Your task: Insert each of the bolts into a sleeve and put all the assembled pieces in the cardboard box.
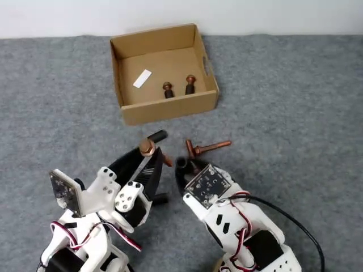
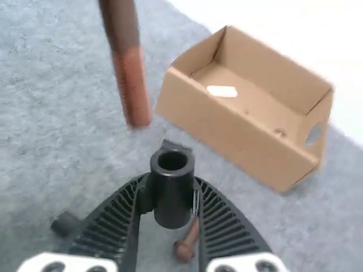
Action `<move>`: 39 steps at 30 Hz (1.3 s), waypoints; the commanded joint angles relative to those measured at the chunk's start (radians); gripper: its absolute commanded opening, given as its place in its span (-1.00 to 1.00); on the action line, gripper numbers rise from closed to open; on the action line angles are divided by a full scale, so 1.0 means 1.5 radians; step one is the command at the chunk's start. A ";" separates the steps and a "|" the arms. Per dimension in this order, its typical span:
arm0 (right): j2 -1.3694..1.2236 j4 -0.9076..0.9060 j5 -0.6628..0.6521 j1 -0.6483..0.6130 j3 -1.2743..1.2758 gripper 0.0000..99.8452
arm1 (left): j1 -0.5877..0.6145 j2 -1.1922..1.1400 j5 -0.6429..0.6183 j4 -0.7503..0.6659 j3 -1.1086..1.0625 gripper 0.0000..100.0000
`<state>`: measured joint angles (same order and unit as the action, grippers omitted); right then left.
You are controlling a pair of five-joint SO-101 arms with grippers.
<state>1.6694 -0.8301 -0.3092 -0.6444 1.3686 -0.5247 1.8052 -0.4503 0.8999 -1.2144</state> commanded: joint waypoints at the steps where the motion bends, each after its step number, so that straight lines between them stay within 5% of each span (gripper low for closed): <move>1: 0.008 0.033 -0.016 0.009 -0.009 -0.98 | -0.005 0.001 -0.004 -0.002 0.029 -0.99; 21: 0.008 0.033 -0.030 -0.035 -0.013 -0.98 | -0.062 0.001 -0.007 -0.020 -0.012 -0.99; 39: 0.004 0.026 -0.030 -0.037 -0.037 -0.98 | -0.013 0.001 -0.003 -0.083 -0.003 -0.99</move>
<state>1.6694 -0.8086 -0.3460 -0.6920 1.3686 -0.5508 1.8036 -0.4503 0.8140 -1.2697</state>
